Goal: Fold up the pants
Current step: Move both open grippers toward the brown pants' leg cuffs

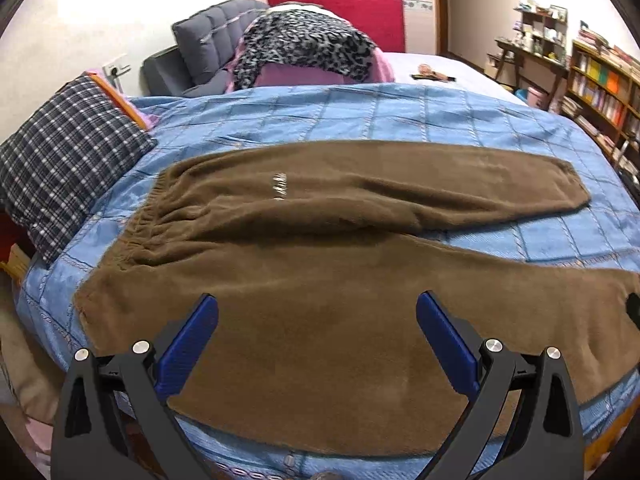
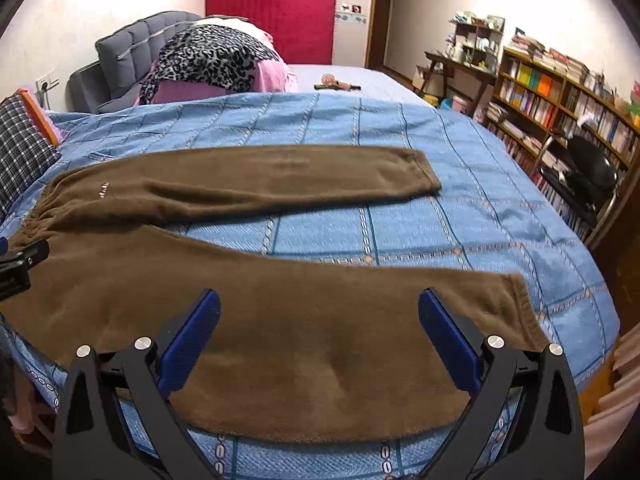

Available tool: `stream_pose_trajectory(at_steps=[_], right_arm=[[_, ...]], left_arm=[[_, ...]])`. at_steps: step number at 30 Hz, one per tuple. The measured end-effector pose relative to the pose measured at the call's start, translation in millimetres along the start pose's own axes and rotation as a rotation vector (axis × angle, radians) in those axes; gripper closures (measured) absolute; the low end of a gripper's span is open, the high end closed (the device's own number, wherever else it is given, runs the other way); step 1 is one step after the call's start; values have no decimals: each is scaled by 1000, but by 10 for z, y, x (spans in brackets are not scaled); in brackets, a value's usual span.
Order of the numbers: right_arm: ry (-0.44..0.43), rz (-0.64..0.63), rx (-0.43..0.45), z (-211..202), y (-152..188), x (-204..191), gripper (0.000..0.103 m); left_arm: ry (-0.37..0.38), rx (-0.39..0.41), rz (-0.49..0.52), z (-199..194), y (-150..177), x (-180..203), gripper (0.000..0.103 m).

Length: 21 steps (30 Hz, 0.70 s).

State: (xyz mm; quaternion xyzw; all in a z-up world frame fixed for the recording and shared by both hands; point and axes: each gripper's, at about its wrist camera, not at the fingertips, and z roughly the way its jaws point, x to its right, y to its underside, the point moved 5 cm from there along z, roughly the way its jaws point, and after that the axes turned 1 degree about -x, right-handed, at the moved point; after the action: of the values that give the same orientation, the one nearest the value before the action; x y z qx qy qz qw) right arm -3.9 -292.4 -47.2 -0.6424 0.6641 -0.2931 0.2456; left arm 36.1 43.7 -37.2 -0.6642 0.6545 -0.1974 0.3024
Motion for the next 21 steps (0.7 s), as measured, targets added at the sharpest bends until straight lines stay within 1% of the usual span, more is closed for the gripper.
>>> stream_pose_trajectory(at_steps=[3,5,10,12,14,21], right_arm=[[-4,-30,35,-58,-148,-83,3],[-5,-44,53,-80,-239,-126,3],[-1,-74,86,-133,-462,-239,3],[2,-76,93,-120,-533,-260,3],[0,-76,84,-76,-588,-271,3],[-11,-59,30,165,-754,-237,3]], left_arm=[[-25,22,-4,-37,-83,-107,5],[-28,31,-2,-62,-139,-149,5],[-17,42,6,-78,-333,-276,5],[4,28,-1,-36,-414,-326,5],[11,14,-21,27,-497,-397,5],[-25,12,-15,172,-667,-550,5]])
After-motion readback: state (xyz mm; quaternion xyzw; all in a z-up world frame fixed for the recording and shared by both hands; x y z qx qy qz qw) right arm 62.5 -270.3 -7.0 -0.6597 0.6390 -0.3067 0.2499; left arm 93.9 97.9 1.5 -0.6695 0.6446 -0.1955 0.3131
